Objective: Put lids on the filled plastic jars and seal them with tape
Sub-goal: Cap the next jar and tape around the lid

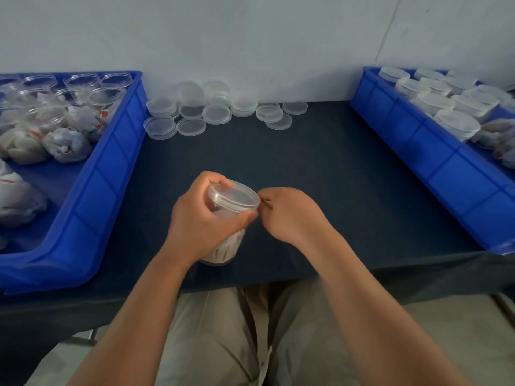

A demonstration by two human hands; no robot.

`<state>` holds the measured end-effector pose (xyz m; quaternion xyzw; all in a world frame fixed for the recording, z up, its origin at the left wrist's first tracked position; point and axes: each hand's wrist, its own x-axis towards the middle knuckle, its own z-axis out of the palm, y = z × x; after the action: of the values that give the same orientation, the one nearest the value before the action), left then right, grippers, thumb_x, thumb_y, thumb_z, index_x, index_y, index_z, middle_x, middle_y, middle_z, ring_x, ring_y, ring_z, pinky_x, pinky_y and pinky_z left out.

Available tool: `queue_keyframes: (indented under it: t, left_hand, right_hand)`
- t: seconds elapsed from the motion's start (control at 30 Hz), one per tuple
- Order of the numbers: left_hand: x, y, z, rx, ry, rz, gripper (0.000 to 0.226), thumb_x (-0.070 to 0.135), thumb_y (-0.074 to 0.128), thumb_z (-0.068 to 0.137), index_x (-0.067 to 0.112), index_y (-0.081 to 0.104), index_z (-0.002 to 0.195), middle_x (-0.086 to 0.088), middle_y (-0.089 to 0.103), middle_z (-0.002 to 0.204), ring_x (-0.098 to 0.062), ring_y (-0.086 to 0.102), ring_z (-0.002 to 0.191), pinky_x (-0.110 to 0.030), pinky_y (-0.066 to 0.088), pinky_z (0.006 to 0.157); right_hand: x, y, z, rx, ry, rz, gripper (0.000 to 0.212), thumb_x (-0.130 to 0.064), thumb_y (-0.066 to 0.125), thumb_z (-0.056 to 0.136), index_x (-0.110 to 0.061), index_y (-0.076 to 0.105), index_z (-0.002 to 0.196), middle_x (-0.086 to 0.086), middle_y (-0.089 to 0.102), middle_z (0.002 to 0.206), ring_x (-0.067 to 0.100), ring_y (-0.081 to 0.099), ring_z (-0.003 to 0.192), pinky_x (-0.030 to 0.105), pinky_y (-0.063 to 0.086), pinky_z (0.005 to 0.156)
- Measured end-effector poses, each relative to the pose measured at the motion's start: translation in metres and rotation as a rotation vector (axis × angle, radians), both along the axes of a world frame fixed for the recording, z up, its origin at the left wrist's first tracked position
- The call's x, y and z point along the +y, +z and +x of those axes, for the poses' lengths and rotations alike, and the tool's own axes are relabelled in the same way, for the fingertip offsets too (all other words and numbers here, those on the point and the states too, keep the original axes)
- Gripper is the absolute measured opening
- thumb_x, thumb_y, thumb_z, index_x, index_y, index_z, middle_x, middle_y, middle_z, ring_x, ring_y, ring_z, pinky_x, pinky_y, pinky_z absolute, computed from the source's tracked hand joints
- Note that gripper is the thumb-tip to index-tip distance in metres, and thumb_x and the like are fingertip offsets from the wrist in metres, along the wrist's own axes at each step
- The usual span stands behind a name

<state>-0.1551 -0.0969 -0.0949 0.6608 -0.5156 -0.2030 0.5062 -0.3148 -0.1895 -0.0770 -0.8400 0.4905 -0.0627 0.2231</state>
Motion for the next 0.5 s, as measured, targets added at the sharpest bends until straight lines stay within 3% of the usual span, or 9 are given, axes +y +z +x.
queue_keyframes:
  t: [0.13, 0.27, 0.37, 0.43, 0.5]
  left_hand:
    - [0.016, -0.009, -0.023, 0.077, -0.369, -0.017, 0.054, 0.042, 0.090, 0.060, 0.039, 0.062, 0.106, 0.013, 0.072, 0.108, -0.012, 0.073, 0.097, -0.018, 0.055, 0.074]
    - [0.011, -0.018, -0.020, 0.307, -0.167, -0.011, 0.048, 0.050, 0.082, 0.067, 0.042, 0.061, 0.109, 0.015, 0.071, 0.106, -0.011, 0.074, 0.093, -0.021, 0.058, 0.070]
    - [-0.005, -0.019, -0.002, 0.434, -0.067, 0.022, 0.050, 0.055, 0.076, 0.069, 0.035, 0.061, 0.113, 0.014, 0.073, 0.101, -0.014, 0.074, 0.088, -0.028, 0.060, 0.072]
    - [-0.010, -0.021, 0.001, 0.480, -0.063, 0.026, 0.049, 0.056, 0.077, 0.069, 0.036, 0.063, 0.112, 0.008, 0.074, 0.103, -0.020, 0.075, 0.092, -0.035, 0.061, 0.076]
    - [-0.011, -0.025, 0.002, 0.486, -0.076, 0.020, 0.043, 0.057, 0.078, 0.071, 0.041, 0.065, 0.109, 0.004, 0.074, 0.106, -0.024, 0.075, 0.097, -0.040, 0.062, 0.080]
  right_hand:
    - [-0.028, -0.016, -0.006, 0.228, -0.126, -0.105, 0.021, -0.017, 0.046, 0.104, -0.023, 0.063, 0.115, 0.009, 0.065, 0.117, 0.024, 0.057, 0.079, 0.035, 0.044, 0.063]
    - [-0.035, -0.043, -0.024, 0.087, -0.041, -0.144, 0.035, -0.035, 0.038, 0.113, -0.030, 0.064, 0.137, 0.012, 0.058, 0.127, 0.029, 0.065, 0.093, 0.037, 0.051, 0.077]
    - [-0.025, -0.059, -0.023, 0.131, 0.044, -0.235, 0.048, -0.037, 0.038, 0.113, -0.035, 0.034, 0.162, 0.011, 0.056, 0.131, 0.028, 0.061, 0.109, 0.038, 0.053, 0.090]
    - [-0.020, -0.061, -0.020, 0.125, 0.048, -0.280, 0.059, -0.039, 0.039, 0.113, -0.036, 0.016, 0.167, 0.009, 0.057, 0.131, 0.028, 0.056, 0.117, 0.041, 0.050, 0.099]
    - [-0.019, -0.061, -0.020, 0.142, 0.041, -0.316, 0.061, -0.044, 0.041, 0.111, -0.033, 0.017, 0.167, 0.004, 0.059, 0.134, 0.030, 0.050, 0.126, 0.045, 0.042, 0.110]
